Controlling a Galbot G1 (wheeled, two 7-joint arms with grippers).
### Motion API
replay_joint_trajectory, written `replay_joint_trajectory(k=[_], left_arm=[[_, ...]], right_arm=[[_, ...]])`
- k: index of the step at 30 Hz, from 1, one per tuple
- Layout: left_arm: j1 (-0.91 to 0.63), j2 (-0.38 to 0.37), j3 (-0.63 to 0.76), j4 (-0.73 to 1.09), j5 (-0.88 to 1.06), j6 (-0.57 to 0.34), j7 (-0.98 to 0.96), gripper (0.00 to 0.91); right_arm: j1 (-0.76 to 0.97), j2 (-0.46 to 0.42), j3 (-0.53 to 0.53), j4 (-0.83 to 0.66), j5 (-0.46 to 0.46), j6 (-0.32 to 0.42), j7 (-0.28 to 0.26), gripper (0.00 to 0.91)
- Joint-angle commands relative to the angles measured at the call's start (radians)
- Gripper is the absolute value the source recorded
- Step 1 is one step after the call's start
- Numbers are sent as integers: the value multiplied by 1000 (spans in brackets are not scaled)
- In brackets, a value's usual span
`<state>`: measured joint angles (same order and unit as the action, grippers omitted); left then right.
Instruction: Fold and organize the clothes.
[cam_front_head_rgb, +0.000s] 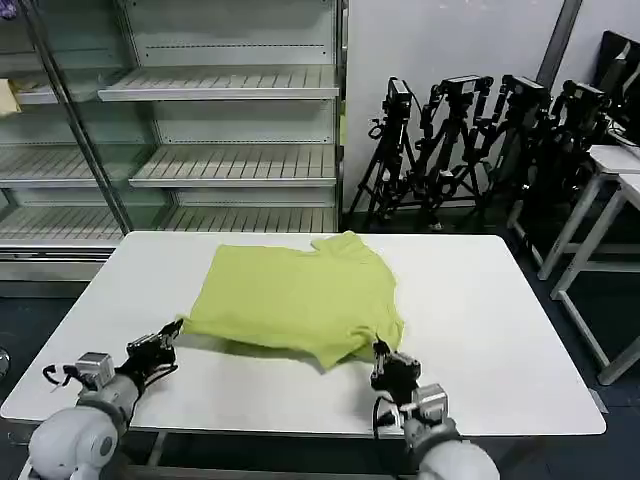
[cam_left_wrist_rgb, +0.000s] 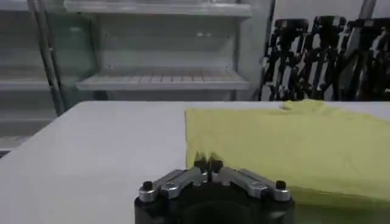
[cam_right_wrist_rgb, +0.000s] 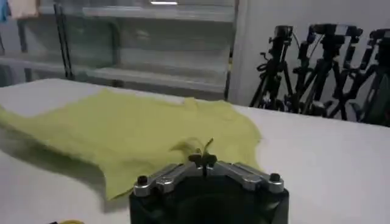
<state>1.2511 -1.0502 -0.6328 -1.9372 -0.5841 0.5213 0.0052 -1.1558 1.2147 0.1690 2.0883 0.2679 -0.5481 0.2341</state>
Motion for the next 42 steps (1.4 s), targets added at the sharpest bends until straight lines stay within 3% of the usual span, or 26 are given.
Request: replay_joint_trajectory(k=[1,24,25,26,27,42], left_arm=[[-111,3,56,90,-17,-9,-6,10],[-278,9,142,279,6,-27,21,20],[-281,9,144,283,7,-27,21,907],[-285,9,148,291,10,-27,22,907],[-285,9,151,293,13,-27,24,907],[-292,11,156,303,71,-58,13,907]], right_arm=[[173,4,-2,-125,21,-6,-8,0],[222,41,-47,-250,11,0,-29,0],[224,45,-51,-257,-3,0,-26,0],[225,48,-54,-262,-7,1,-25,877],[226,50,-54,-270,-10,4,-25,907],[197,46,-37,-256,-10,-1,-17,907]])
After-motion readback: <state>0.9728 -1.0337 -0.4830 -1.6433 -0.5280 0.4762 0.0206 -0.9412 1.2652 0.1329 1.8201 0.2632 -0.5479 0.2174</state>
